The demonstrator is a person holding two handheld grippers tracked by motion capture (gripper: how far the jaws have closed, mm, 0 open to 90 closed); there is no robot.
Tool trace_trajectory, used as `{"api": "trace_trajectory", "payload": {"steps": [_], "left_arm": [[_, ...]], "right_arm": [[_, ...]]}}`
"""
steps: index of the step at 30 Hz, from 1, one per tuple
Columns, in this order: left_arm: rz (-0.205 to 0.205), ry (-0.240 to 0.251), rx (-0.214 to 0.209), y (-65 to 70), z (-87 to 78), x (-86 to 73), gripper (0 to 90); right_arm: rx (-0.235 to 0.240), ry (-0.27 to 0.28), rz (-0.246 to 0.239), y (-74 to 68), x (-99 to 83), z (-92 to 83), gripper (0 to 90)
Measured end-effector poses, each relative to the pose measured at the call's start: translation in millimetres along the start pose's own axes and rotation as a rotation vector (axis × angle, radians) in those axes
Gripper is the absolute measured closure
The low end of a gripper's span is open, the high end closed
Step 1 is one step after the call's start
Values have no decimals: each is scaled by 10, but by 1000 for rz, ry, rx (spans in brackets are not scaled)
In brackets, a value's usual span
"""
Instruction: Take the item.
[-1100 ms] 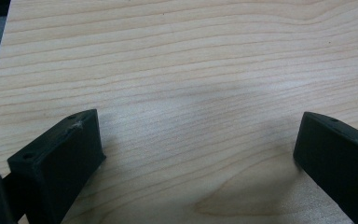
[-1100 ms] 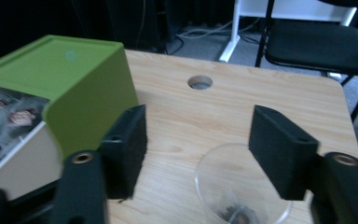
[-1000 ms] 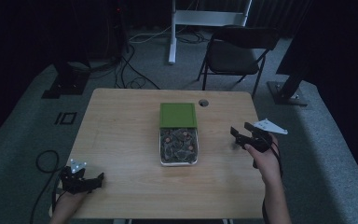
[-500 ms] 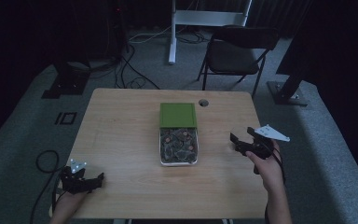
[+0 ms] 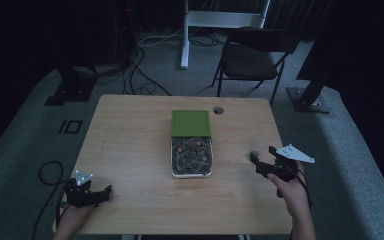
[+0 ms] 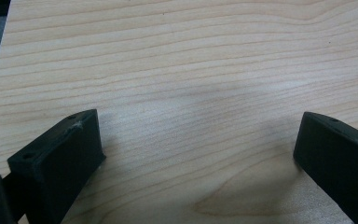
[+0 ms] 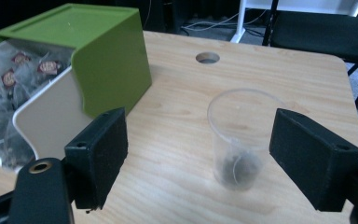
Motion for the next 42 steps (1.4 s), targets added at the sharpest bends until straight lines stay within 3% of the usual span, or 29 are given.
{"api": "trace_trajectory", "payload": {"steps": [21, 42], "left_arm": [[2, -2, 0, -1, -1, 0, 16], [2, -2, 0, -1, -1, 0, 16]], "right_arm": [[24, -62, -1, 13, -488, -133, 173], [41, -189, -18, 35, -926, -200, 149]]}}
Point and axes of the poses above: each handheld gripper's, and its own axes: z roughly forward along the jaws, x roughly out of its top, y roughly to its right, the point moved 3 cm from there along z, roughly forward along the jaws, and after that the axes turned 12 degrees about y, right-handed, at the moved point
